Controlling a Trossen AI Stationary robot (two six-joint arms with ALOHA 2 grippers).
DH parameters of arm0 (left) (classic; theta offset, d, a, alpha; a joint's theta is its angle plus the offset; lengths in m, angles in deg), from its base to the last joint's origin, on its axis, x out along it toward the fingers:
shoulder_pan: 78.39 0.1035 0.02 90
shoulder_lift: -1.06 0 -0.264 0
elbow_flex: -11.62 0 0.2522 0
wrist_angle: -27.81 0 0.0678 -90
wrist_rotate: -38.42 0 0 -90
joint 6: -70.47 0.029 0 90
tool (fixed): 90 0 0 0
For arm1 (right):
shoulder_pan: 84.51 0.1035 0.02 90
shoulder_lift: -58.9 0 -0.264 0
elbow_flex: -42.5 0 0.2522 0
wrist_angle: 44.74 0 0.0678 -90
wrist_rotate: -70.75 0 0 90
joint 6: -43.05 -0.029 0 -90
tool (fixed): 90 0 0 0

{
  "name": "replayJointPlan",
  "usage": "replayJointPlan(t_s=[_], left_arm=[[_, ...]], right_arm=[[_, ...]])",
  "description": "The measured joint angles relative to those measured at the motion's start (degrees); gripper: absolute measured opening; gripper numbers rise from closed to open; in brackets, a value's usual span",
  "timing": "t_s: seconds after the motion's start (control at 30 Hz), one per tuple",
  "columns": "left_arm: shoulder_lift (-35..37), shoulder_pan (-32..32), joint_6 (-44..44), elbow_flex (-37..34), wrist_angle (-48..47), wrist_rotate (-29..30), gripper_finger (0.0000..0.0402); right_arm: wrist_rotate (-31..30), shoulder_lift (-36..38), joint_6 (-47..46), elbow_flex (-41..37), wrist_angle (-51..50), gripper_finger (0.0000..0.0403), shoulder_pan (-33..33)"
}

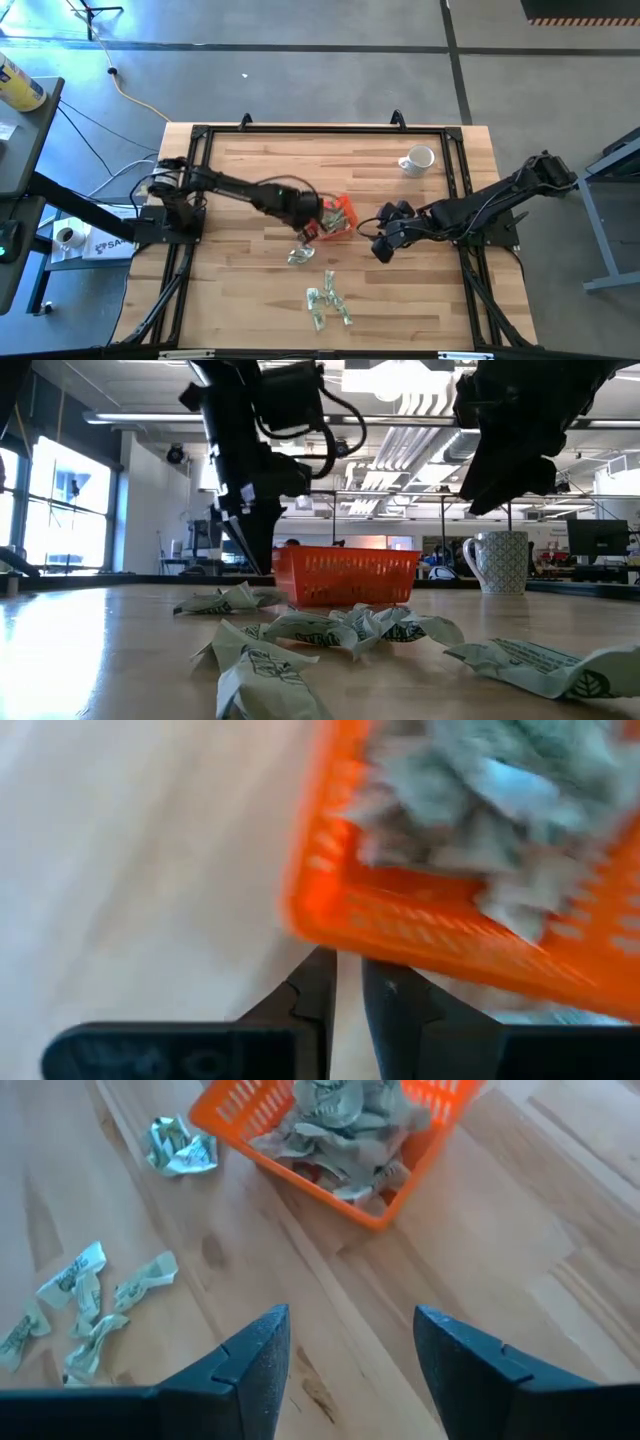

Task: Pick and place Stevia / Truvia into bins
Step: Put the stevia packet into the orange bin

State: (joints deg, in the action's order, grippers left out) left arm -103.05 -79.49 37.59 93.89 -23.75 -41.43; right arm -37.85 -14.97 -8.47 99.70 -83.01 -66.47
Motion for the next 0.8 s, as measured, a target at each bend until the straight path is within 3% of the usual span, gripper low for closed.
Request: replayJointPlan(t_s=[0.13,0.27,0.4,0.53,0.63,0.8], left_arm=[[0.0,3.4,2.5,0.0,2.3,-1.0,0.0085],[0.4,3.4,3.1,0.0,-1.9,-5.7,0.0085],[1.2,-1.9,1.8,0.0,-6.5,-11.3,0.0085],[3.6,-11.3,-5.4,0.0,-5.0,-11.9,0.0085],[6.4,-19.3,-12.6,0.0,-2.0,-7.2,0.0085],[9.5,-32.4,-25.7,0.1,-0.9,7.1,0.0085]], right_arm=[[0.1,0.0,0.6,0.0,0.0,0.0204,0.0],[4.9,0.0,6.2,0.0,0.0,0.0204,0.7],[6.8,0.0,9.7,0.0,0.1,0.0206,1.7],[7.1,0.0,3.9,0.0,3.3,0.0206,1.9],[11.5,-0.3,1.2,-0.2,10.0,0.0206,1.0],[14.7,-3.3,-1.3,-0.4,18.5,0.0202,1.0]])
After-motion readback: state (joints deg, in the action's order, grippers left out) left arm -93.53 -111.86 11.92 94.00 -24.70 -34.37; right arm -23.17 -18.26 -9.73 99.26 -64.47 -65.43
